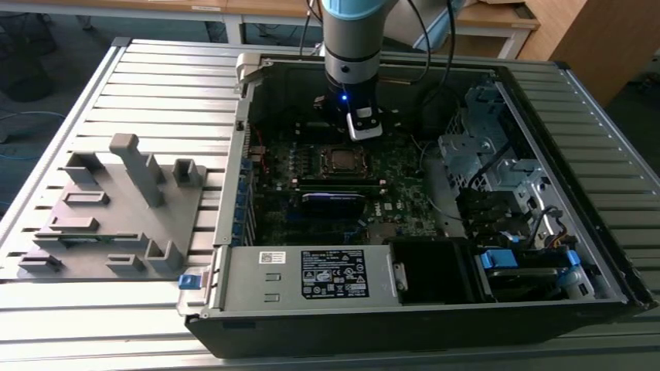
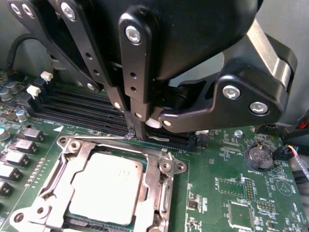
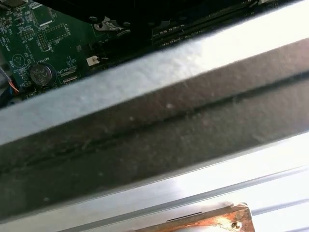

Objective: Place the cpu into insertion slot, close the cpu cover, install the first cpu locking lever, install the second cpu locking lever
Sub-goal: 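Install the first cpu locking lever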

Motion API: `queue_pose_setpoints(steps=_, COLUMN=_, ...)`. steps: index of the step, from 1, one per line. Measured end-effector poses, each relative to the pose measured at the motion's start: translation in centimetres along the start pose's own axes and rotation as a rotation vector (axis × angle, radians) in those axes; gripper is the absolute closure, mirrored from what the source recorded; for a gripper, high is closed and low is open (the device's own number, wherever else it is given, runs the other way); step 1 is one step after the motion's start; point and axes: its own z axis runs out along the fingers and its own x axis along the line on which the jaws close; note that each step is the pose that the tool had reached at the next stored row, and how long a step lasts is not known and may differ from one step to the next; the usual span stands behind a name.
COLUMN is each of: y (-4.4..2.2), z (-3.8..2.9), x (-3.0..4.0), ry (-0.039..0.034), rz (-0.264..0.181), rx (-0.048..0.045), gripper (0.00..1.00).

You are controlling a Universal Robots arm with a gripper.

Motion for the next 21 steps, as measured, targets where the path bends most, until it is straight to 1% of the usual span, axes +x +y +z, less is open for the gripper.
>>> queue_pose_setpoints(steps=4, y=0.2, z=0.05, x=0.15, ry=-0.0071, rz=0.003, rx=0.0125, gripper=0.9)
queue_pose_setpoints(steps=9, y=0.22, z=0.07, x=0.16, ry=-0.0127, rz=0.002, rx=0.0268, gripper=0.9)
queue_pose_setpoints(steps=13, y=0.24, z=0.11, x=0.17, ry=-0.0153, rz=0.001, rx=0.0338, gripper=0.9)
queue_pose_setpoints(steps=19, y=0.29, z=0.15, x=0.19, ry=-0.0176, rz=0.0, rx=0.0401, gripper=0.9)
queue_pose_setpoints(steps=21, y=0.29, z=0.17, x=0.19, ry=-0.0191, rz=0.0, rx=0.0438, gripper=0.9)
